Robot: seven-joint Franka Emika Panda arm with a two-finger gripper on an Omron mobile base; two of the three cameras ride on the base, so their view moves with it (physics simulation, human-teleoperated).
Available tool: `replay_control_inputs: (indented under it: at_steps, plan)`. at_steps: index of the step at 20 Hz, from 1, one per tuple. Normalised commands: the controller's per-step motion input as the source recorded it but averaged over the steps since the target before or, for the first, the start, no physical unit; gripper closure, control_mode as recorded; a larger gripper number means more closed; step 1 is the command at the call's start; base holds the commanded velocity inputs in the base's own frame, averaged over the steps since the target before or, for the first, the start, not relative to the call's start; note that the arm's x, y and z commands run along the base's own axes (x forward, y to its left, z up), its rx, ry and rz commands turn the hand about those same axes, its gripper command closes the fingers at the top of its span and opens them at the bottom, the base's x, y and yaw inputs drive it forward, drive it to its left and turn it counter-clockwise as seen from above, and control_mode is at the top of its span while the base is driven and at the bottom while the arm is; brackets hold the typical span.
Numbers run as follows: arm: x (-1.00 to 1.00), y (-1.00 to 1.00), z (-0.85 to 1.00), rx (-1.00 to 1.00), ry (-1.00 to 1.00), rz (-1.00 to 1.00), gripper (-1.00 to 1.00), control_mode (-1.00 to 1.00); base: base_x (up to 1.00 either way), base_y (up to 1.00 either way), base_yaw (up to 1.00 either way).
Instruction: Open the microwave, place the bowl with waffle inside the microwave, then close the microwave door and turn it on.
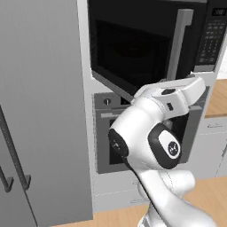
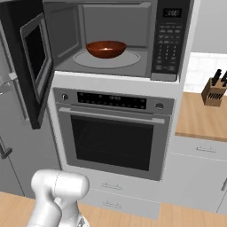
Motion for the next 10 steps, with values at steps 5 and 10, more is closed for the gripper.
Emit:
replay_control_inputs:
  at_steps: [5, 10]
  plan:
    - [0.48, -0.74, 0.01, 0.00, 0.00, -0.02, -1.00, -1.00, 0.00, 0.00, 0.00]
    - [0.54, -0.55, 0.01, 0.00, 0.00, 0.00, -1.00, -1.00, 0.00, 0.00, 0.00]
